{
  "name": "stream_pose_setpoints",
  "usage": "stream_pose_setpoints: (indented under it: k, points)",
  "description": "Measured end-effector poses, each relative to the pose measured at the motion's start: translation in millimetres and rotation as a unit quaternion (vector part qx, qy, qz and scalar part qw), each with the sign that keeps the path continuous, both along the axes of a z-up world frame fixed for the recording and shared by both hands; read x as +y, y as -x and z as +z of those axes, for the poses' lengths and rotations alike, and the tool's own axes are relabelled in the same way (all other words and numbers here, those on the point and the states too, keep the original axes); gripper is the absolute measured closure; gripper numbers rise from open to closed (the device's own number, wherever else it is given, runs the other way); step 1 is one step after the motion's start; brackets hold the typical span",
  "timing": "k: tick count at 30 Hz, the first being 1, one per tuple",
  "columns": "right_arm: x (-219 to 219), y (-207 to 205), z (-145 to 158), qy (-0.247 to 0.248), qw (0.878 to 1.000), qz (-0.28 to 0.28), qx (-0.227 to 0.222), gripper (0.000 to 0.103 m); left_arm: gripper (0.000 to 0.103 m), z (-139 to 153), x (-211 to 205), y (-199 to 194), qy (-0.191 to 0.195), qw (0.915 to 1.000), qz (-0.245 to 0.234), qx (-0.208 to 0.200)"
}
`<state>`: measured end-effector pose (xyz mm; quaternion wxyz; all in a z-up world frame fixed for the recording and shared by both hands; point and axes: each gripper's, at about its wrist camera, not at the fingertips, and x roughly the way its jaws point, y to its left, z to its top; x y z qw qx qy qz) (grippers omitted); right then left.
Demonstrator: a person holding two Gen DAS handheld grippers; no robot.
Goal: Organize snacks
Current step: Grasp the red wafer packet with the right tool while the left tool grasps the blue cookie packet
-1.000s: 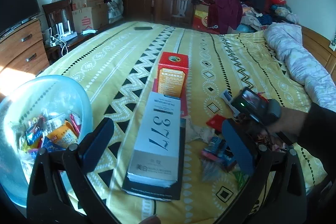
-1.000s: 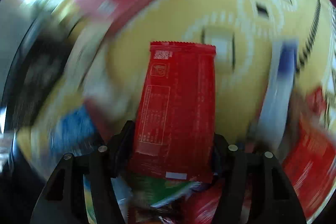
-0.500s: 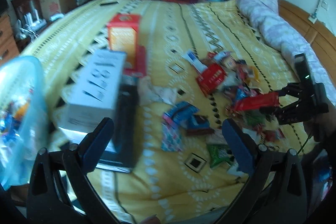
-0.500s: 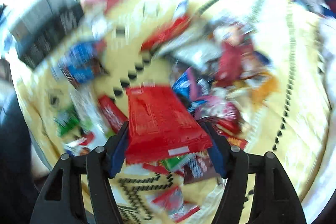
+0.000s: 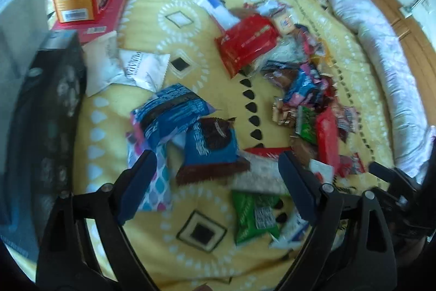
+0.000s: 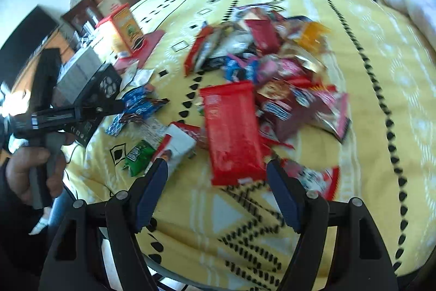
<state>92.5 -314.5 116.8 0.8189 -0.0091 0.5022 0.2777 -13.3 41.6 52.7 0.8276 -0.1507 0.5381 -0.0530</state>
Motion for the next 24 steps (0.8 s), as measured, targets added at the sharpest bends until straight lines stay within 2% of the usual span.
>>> stream_pose_setpoints:
  k: [4, 7, 10, 14, 18, 21, 24]
  points:
    - [-16, 0, -4, -0.011, 1.0, -0.01, 0.005, 0.025, 0.019, -15, -1, -14, -0.011, 0.9996, 0.011, 0.022]
    - [-18, 0, -12, -0.019, 1.0, -0.009, 0.015, 0.025, 0.04, -27, -2, -17, -0.004, 0.9993, 0.007, 0.037]
    - [-12, -2, -18, -0.031, 0.999, -0.003, 0.02, 0.025, 0.045, -28, -5, -9, -0.006, 0.9996, 0.003, 0.027]
    - [4, -13, -22, -0.029, 1.0, 0.012, 0.003, 0.026, 0.048, -10, -7, 7, -0.016, 0.9998, -0.007, -0.005]
    - [22, -30, -39, 0.025, 1.0, 0.015, -0.009, 0.026, 0.049, 5, -4, 24, -0.017, 0.9994, -0.012, -0.028]
    - [30, -39, -60, 0.037, 0.999, 0.013, 0.015, 0.026, 0.049, 4, 1, 29, -0.015, 0.9994, -0.013, -0.028]
    - [33, -39, -69, 0.04, 0.999, 0.011, 0.011, 0.027, 0.048, -8, 2, 29, -0.019, 0.9997, -0.008, -0.011]
